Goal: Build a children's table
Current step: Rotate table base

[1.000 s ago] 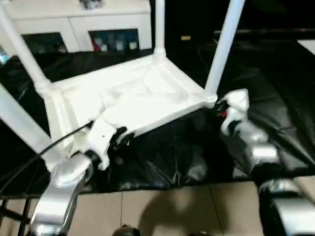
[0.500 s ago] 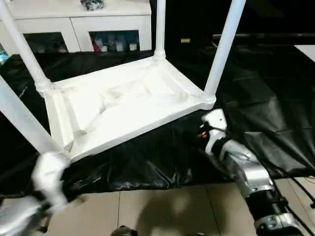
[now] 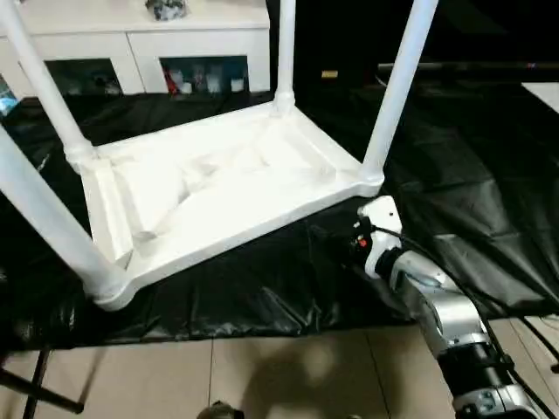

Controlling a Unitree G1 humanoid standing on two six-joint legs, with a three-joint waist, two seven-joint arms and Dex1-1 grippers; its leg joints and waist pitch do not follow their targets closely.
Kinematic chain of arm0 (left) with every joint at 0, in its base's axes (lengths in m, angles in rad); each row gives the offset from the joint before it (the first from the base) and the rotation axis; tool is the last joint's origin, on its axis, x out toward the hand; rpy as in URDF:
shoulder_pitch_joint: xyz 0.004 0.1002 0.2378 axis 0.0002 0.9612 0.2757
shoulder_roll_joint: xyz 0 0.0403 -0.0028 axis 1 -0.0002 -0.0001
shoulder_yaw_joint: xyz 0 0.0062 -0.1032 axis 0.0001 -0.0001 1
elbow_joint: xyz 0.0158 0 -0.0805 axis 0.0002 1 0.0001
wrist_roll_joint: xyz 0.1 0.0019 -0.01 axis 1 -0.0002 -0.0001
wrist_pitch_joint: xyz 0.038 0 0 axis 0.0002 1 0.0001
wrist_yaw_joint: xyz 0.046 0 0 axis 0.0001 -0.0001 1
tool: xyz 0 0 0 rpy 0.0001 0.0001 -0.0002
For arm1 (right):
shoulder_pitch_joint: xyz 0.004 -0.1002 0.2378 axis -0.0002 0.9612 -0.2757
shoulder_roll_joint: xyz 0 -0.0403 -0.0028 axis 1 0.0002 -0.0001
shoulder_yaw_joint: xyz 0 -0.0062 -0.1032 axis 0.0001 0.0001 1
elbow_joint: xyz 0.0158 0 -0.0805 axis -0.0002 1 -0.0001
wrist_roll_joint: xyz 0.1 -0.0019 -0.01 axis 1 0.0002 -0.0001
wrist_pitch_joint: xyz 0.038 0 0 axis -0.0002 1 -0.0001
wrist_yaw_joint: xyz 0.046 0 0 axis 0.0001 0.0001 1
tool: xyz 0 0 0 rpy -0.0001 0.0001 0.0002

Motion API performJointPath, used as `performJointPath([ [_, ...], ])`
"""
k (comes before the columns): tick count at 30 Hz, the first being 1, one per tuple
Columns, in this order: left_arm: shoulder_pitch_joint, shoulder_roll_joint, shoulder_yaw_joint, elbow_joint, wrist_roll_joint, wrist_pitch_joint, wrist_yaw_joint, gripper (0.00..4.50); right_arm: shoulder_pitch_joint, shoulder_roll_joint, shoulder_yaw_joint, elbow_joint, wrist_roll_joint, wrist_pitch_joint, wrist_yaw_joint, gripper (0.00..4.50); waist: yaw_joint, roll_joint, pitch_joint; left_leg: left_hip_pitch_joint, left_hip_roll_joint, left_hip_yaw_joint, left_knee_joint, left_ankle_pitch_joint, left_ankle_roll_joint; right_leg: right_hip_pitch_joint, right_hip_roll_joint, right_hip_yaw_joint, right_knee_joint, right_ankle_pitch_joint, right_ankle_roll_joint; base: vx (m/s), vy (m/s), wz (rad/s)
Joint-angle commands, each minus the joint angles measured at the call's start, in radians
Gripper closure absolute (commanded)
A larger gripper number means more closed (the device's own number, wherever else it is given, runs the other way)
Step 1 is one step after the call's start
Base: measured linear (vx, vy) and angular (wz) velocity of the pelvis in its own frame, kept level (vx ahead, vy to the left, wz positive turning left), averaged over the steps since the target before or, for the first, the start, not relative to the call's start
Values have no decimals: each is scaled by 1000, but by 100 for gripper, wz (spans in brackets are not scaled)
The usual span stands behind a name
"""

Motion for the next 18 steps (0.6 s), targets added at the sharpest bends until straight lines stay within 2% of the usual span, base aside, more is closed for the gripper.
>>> performJointPath([
  [1, -56, -19, -29, -1, -13, -12, 30, 25, -28, 8, -13, 42, -25, 6, -43, 88, -1, 24, -44, 39, 45, -39, -101, -572, -89, 5, -48, 46, -89, -391, -141, 0, 0, 0],
  [2, -121, -49, -70, -2, -29, 6, 43, 17, -52, 15, -13, 90, -46, 5, -84, 88, 0, 24, -45, 39, 45, -39, -100, -568, -91, 6, -48, 46, -87, -384, -145, 0, 0, 0],
  [3, -139, -58, -80, 2, -30, 7, 48, 9, -59, 16, -12, 103, -52, 4, -94, 88, 0, 20, -47, 39, 44, -39, -99, -555, -94, 8, -50, 46, -85, -372, -155, 0, 0, 0],
  [4, -189, -83, -106, 14, -38, 14, 61, 9, -79, 21, -12, 139, -61, 7, -114, 88, -1, 22, -48, 35, 42, -38, -97, -538, -91, 11, -51, 48, -82, -360, -156, 0, 0, 0],
  [8, -295, -128, -181, 66, -25, 4, 69, 4, -145, 32, -11, 240, -82, -9, -155, 88, -6, 21, -53, 33, 38, -35, -91, -492, -85, 18, -50, 48, -77, -312, -170, 0, 0, 0],
  [10, -311, -134, -194, 73, -30, 6, 64, 4, -160, 36, -14, 261, -81, -13, -157, 88, -5, 20, -56, 37, 38, -30, -86, -476, -76, 18, -50, 48, -76, -303, -181, 0, 0, 0],
  [11, -327, -140, -206, 72, -48, 20, 55, 4, -179, 40, -14, 288, -83, -25, -158, 88, -4, 29, -56, 35, 38, -32, -87, -470, -76, 20, -50, 48, -73, -293, -183, 0, 0, 0],
  [13, -340, -146, -220, 59, -79, 47, 34, 4, -204, 45, -14, 325, -86, -41, -160, 88, -5, 25, -59, 36, 38, -30, -86, -464, -77, 21, -48, 46, -71, -275, -193, 0, 0, 0],
  [14, -349, -148, -247, 28, -134, 99, -8, 4, -246, 51, -15, 390, -96, -67, -162, 88, -5, 24, -59, 33, 38, -29, -85, -451, -72, 23, -47, 45, -69, -259, -201, 0, 0, 0],
  [15, -349, -147, -252, 22, -142, 107, -16, 4, -251, 52, -15, 398, -97, -70, -161, 88, -5, 23, -59, 32, 38, -28, -84, -443, -72, 22, -48, 45, -65, -256, -216, 0, 0, 0],
  [17, -343, -139, -276, -5, -173, 145, -51, 4, -273, 53, -12, 433, -103, -82, -157, 88, -3, 22, -58, 33, 40, -26, -83, -437, -67, 22, -46, 44, -64, -256, -223, 0, 0, 0],
  [18, -342, -131, -309, -33, -202, 182, -79, 4, -300, 54, -12, 478, -108, -99, -154, 88, -4, 11, -57, 32, 40, -23, -83, -428, -59, 24, -44, 45, -67, -251, -220, 0, 0, 0],
])
